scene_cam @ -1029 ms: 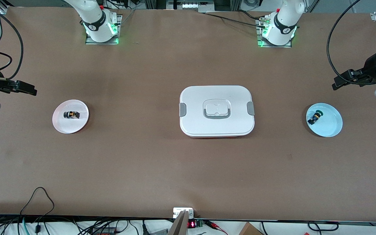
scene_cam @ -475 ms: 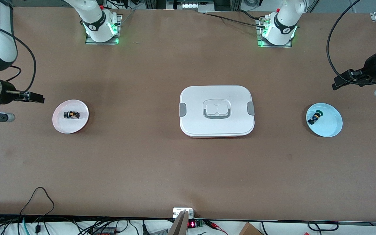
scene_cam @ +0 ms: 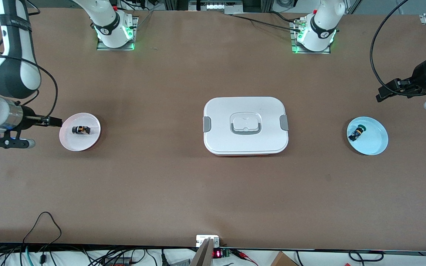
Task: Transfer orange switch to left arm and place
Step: 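Lower the right gripper over the orange switch on the white plate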
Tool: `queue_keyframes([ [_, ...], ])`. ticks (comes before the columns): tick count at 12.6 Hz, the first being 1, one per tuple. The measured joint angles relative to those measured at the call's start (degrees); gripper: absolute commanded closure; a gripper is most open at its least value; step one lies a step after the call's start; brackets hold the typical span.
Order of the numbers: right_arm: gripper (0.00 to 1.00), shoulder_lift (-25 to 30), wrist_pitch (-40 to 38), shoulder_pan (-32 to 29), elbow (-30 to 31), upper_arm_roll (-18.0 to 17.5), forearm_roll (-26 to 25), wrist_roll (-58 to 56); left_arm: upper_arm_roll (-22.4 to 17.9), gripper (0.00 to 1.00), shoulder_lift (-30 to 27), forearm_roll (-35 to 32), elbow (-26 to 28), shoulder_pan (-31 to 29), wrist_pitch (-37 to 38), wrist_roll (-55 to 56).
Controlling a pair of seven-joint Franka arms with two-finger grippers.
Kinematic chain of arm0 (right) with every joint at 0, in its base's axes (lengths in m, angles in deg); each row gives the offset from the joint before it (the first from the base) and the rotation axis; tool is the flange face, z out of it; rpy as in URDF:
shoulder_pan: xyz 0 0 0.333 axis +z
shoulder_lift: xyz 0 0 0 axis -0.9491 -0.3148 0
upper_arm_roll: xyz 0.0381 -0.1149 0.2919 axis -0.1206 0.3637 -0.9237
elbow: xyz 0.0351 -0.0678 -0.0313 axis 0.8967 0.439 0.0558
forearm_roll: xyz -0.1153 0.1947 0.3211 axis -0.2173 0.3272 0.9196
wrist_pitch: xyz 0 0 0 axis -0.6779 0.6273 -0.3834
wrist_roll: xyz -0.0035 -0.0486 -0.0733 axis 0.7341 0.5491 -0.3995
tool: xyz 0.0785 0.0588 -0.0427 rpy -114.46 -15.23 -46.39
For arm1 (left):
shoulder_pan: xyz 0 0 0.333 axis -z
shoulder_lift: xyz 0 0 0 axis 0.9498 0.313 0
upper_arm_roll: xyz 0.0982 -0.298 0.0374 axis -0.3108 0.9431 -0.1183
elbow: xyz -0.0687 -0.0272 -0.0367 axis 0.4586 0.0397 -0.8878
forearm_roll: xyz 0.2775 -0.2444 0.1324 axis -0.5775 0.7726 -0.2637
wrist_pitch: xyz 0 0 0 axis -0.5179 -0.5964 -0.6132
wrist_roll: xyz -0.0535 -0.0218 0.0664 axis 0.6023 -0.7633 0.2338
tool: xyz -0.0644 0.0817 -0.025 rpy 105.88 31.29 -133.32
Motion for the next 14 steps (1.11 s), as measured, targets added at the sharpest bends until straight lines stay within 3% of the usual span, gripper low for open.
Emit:
queue_keyframes([
  [5, 0.00, -1.48, 14.53, -0.22, 9.91, 0.03, 0.00, -4.34, 0.00, 0.00, 0.00, 0.00, 0.04, 0.00, 0.00, 0.00],
  [11, 0.00, -6.69, 27.26, -1.24, 15.07, 0.09, 0.00, -8.80, 0.00, 0.00, 0.00, 0.00, 0.10, 0.00, 0.00, 0.00],
  [14, 0.00, -7.24, 28.77, -1.49, 16.56, 0.09, 0.00, -8.80, 0.00, 0.00, 0.00, 0.00, 0.10, 0.00, 0.00, 0.00],
])
